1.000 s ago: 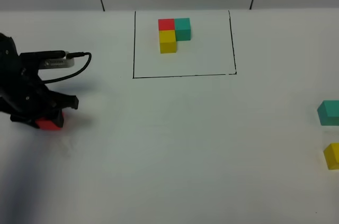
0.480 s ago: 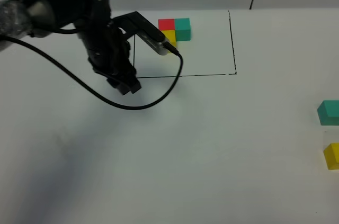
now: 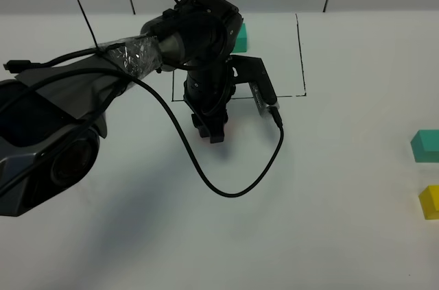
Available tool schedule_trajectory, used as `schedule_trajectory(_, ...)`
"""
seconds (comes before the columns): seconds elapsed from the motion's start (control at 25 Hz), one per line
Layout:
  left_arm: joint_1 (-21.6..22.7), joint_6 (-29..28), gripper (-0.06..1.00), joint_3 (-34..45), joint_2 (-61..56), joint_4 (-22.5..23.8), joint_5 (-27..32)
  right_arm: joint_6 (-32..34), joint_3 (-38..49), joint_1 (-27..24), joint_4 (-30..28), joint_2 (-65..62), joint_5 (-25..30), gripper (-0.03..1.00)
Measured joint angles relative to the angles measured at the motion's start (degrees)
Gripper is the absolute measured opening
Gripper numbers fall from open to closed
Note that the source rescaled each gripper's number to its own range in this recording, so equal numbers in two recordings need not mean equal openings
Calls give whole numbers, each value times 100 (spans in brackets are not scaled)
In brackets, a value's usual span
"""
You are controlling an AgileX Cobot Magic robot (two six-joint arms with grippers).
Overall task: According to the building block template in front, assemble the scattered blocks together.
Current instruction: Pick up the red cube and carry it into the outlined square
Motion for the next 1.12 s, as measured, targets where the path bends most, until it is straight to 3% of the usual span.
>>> schedule_trajectory(0.24, 0, 726, 0, -35, 50, 30, -100, 0, 0, 0, 0, 0, 0, 0)
schedule_trajectory(0.72, 0, 835, 0, -42, 142, -128, -728, 0, 0, 0, 0, 0, 0, 0)
schedule_trajectory(1.12, 0, 835, 0, -88, 209, -139, -727, 0, 0, 0, -5, 0, -5, 0)
